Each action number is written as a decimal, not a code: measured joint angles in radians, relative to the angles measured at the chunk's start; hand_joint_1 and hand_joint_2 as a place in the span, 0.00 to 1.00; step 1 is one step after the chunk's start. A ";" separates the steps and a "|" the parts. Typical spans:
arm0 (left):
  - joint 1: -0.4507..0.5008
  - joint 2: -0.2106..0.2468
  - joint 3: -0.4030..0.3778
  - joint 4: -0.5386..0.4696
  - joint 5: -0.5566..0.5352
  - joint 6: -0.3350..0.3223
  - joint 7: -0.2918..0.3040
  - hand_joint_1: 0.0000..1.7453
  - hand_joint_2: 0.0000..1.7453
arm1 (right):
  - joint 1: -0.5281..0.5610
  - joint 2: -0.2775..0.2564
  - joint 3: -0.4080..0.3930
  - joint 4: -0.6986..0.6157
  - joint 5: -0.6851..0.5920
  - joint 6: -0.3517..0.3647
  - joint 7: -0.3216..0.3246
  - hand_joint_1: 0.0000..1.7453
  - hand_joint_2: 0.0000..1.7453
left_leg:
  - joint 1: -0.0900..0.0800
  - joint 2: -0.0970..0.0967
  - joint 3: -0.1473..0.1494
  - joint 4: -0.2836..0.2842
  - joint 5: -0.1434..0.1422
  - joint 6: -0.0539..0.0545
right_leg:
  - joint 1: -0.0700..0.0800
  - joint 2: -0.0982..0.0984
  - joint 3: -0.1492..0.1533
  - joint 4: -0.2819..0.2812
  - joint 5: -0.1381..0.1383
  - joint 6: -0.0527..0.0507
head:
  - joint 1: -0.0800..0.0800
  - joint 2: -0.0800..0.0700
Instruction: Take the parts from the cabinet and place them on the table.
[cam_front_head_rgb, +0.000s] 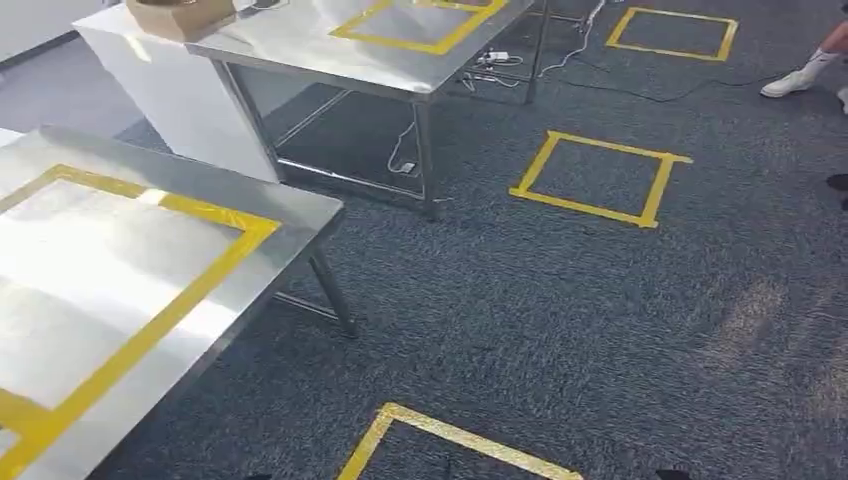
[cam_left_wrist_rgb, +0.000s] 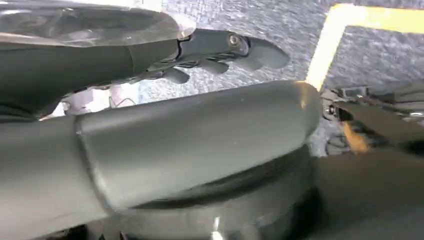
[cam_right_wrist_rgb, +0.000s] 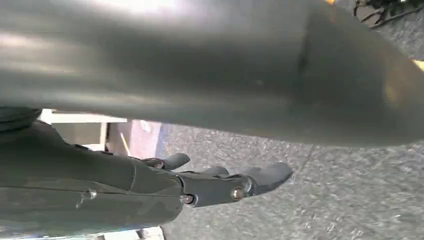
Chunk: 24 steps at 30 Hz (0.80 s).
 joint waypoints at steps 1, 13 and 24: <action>0.003 0.000 -0.001 0.000 -0.004 -0.001 0.001 0.00 0.00 | 0.001 0.003 0.000 0.002 0.000 0.002 0.000 0.00 0.00 | 0.000 -0.001 -0.043 0.053 0.000 0.001 | 0.003 0.004 0.011 0.000 -0.009 -0.001 | -0.001 0.000; 0.000 0.011 -0.011 0.000 -0.009 0.010 -0.014 0.00 0.00 | -0.005 0.035 0.002 0.016 -0.009 -0.002 -0.032 0.00 0.00 | -0.011 -0.006 0.117 -0.311 0.181 0.065 | -0.003 0.007 0.100 0.041 -0.132 0.045 | 0.001 0.000; -0.001 0.005 -0.011 0.000 -0.010 0.003 -0.010 0.00 0.00 | -0.007 0.034 0.002 0.027 -0.023 -0.003 -0.061 0.00 0.00 | -0.004 0.032 0.219 -0.314 0.094 0.027 | -0.004 -0.047 -0.075 0.029 0.057 0.043 | -0.001 0.000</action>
